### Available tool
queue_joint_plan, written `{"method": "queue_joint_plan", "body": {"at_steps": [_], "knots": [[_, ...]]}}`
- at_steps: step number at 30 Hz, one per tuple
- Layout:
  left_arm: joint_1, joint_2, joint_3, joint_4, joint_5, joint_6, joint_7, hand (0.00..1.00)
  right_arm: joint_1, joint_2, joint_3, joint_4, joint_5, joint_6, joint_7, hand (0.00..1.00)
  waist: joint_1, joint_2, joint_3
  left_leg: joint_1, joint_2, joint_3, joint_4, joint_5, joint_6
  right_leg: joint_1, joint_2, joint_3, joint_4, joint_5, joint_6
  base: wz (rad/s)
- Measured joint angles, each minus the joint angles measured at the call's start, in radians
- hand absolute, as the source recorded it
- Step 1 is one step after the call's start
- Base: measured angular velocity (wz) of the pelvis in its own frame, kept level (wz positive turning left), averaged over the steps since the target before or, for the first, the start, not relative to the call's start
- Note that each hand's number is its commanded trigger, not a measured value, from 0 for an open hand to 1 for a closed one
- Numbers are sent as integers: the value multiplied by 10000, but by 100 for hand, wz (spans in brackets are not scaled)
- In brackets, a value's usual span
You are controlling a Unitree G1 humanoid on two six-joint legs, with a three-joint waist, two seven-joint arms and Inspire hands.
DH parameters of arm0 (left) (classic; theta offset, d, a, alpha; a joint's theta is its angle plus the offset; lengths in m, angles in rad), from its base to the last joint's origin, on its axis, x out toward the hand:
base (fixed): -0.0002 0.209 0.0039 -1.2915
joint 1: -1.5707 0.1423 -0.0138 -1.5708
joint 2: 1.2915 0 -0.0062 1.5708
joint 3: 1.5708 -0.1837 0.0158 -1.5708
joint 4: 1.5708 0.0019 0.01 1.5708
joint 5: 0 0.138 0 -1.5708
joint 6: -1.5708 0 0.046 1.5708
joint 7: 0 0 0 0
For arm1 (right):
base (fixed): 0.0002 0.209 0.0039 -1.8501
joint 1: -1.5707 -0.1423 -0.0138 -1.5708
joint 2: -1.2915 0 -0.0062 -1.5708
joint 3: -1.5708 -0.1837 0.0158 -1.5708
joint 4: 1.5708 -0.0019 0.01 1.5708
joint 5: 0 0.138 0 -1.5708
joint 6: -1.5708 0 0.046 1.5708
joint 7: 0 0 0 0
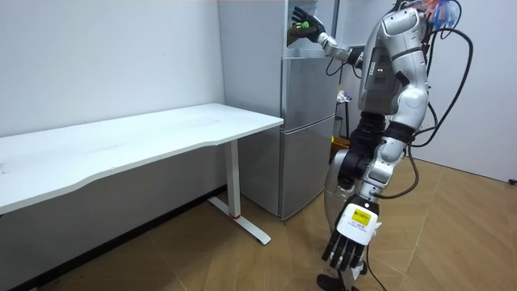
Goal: Put the bottle in the upper fridge
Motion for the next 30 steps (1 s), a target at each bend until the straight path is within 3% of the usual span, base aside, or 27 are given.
{"method": "queue_joint_plan", "body": {"at_steps": [9,11,14,17,20,23,24,25,29,30], "knots": [[-1,-115,2,91,6,-13,18,0,284,86,-65,-3,-468,-313,-256,100,62,59,33,63,-5,5,19,-3,2,-18,-18,69,121,-21,3,0],[5,-129,24,87,6,-15,57,0,392,313,-387,-4,-820,-636,-351,100,65,67,43,92,-1,-1,20,-4,2,-19,-15,69,119,-30,-3,0],[-1,-176,73,92,6,-17,57,0,450,651,-541,14,-887,-676,-349,100,56,82,52,157,-2,-6,14,-38,-4,-13,-20,93,127,-69,-3,-2],[-5,-176,90,88,58,-37,58,0,450,1001,-759,16,-1072,-969,-367,100,63,93,46,183,2,4,6,-55,-11,2,-19,102,146,-86,1,0],[-2,-177,87,89,57,-38,59,0,449,1090,-976,31,-1303,-1452,-370,100,82,87,43,227,3,20,-9,-55,-11,41,-17,102,144,-90,-3,0],[-2,-178,81,103,56,-41,59,0,452,1136,-996,239,-1379,-1585,-327,100,71,66,54,258,3,36,-5,-55,-10,95,-18,94,141,-90,-2,0],[-2,-177,81,112,58,-47,59,0,452,1146,-997,306,-1398,-1629,-337,76,78,64,57,279,3,46,-7,-57,-9,118,-19,89,138,-90,-2,0],[-9,-165,70,173,59,-65,69,0,443,1156,-993,518,-1567,-1789,-335,31,78,63,64,313,2,34,-2,-66,-6,154,-21,82,134,-102,8,4],[-154,-158,22,409,71,-43,80,0,336,1339,-968,1091,-1959,-2218,-554,2,204,34,78,211,5,-10,97,-82,1,141,-22,92,144,-154,43,2],[-164,-146,-61,408,74,-34,90,0,248,1352,-911,1517,-2031,-2287,-579,2,279,35,78,219,9,-10,146,-100,6,143,-22,91,149,-137,26,0]]}}
